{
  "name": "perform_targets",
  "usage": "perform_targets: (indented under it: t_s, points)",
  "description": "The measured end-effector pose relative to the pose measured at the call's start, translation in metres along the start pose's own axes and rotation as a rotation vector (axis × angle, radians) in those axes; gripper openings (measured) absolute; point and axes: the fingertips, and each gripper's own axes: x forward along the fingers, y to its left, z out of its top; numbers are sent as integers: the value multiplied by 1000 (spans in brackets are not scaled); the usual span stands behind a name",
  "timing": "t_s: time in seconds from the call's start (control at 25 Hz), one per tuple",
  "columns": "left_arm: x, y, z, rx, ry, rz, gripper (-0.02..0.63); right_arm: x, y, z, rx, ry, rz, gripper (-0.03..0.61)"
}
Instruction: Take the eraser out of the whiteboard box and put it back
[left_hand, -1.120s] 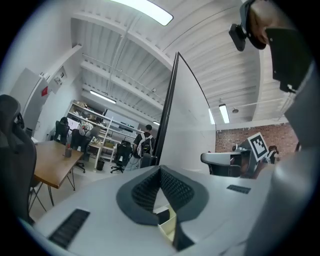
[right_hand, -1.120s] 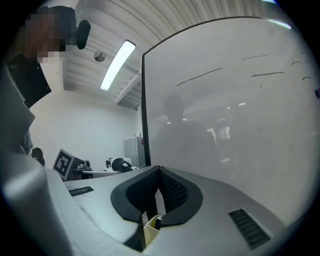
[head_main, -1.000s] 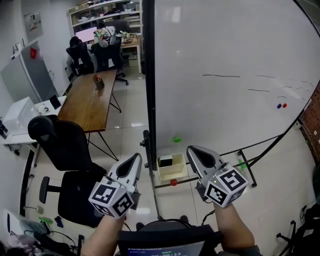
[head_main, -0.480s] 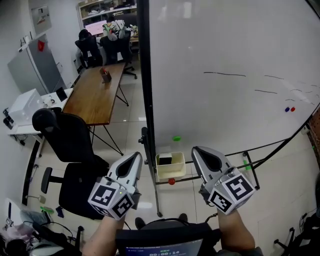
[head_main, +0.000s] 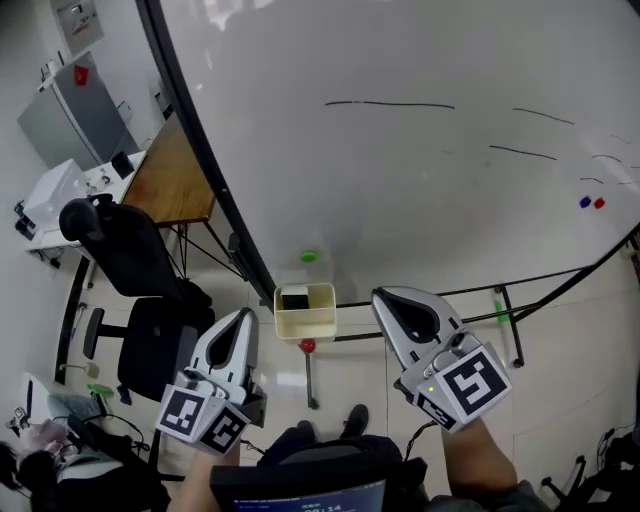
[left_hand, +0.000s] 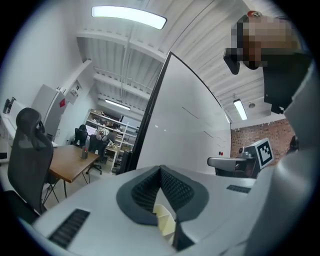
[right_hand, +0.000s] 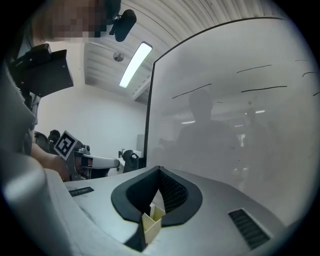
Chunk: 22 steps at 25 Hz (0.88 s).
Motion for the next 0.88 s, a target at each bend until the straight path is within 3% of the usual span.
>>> perform_targets:
  t_s: [0.4, 0.6, 0.88]
  points:
    - [-12, -23, -8, 6, -6, -71, 25, -31, 15, 2, 41, 3, -77, 9]
    - [-16, -37, -10, 13, -1, -135, 23, -58, 12, 12, 48, 7, -168, 9]
    - [-14, -99, 1, 41, -11, -181, 23, -126, -3, 33, 32, -40, -206, 8]
